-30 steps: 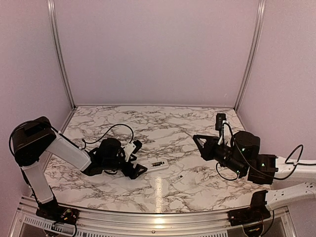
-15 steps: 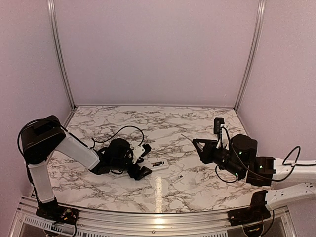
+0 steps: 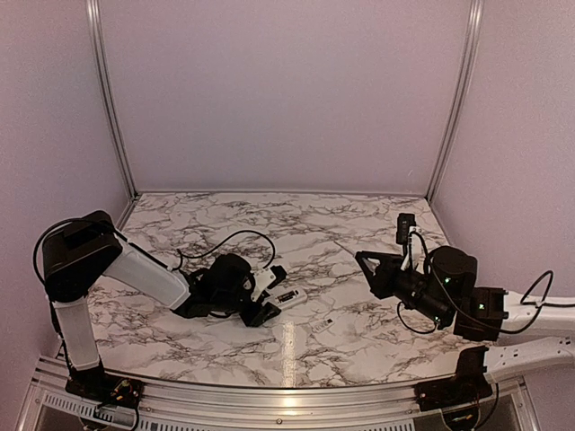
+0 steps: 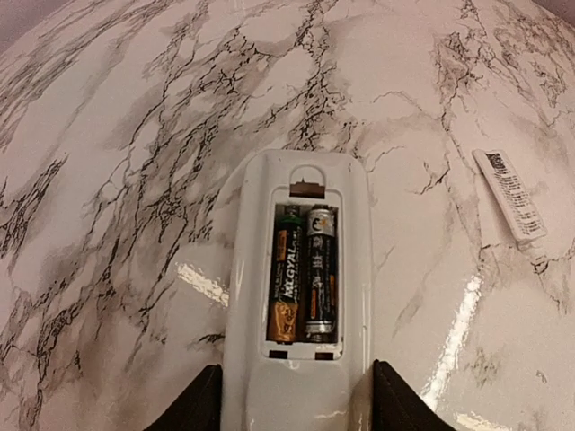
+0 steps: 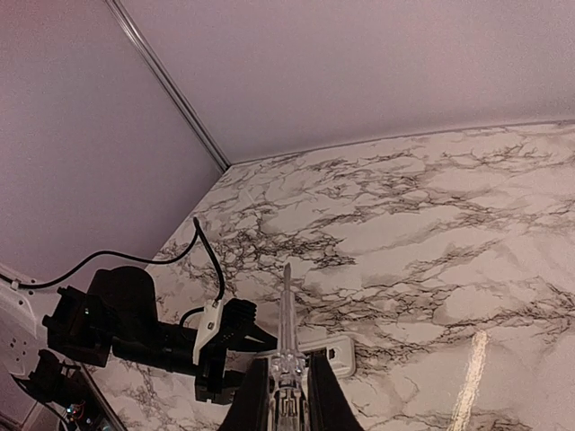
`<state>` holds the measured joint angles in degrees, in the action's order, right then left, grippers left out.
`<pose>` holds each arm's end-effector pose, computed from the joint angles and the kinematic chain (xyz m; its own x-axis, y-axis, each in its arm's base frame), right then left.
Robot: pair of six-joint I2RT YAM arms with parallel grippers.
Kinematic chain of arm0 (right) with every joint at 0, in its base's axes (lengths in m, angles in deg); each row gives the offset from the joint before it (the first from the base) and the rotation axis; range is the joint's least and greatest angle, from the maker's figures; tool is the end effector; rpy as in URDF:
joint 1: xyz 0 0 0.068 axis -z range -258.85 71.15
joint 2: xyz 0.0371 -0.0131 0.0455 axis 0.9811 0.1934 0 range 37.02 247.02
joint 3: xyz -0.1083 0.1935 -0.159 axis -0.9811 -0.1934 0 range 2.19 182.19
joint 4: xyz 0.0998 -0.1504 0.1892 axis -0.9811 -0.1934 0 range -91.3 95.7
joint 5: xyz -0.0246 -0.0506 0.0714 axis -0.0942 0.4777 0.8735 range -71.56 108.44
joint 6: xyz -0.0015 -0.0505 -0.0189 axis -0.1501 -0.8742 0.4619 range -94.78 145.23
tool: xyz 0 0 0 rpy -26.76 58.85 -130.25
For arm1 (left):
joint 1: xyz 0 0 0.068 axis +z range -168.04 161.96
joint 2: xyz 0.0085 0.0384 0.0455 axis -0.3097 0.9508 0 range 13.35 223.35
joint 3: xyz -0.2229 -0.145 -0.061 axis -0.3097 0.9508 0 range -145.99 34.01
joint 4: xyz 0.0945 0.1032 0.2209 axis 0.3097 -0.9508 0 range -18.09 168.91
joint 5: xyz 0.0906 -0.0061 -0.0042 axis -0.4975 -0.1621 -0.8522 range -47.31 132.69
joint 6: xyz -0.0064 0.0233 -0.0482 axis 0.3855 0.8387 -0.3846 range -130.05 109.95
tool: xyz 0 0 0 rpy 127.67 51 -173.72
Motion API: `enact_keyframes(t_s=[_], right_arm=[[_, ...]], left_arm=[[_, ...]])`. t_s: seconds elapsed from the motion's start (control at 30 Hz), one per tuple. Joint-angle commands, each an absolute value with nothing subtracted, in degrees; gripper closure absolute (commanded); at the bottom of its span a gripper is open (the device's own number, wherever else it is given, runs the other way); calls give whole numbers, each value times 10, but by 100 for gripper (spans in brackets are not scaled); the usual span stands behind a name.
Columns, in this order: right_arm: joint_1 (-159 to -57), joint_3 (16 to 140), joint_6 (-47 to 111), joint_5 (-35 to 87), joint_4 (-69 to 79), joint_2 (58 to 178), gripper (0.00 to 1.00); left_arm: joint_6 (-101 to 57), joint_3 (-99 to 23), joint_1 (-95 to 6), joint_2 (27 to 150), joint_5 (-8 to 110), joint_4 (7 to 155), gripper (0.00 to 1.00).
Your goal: Unload the batteries from the remote control
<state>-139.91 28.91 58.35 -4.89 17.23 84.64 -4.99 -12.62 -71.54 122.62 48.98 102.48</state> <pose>0.1080 0.1661 0.2598 -0.4018 0.3104 -0.8615 -0.4716 0.7363 0.4852 0.2098 -0.2900 0.1038 -0.2985 0.5508 -0.7794 0.8793 0.4762 -0.0002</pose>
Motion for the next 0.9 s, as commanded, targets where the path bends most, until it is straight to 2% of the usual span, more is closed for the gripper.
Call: enact_keyframes(t_s=[0.0,0.13,0.37,0.7,0.87], right_arm=[[-1395,285,579,-53,167,830,100],[-1395,282,581,-54,166,824,100],[-1396,284,582,-51,161,823,100],[-1395,286,580,-54,156,821,100],[-1396,297,580,-49,156,837,100]], left_arm=[[-56,-141,-737,1255,443,948,46],[-61,-144,-739,1255,437,939,39],[-64,-152,-740,1265,415,923,41],[-62,-152,-750,1257,411,921,67],[-64,-148,-768,1244,368,933,82]])
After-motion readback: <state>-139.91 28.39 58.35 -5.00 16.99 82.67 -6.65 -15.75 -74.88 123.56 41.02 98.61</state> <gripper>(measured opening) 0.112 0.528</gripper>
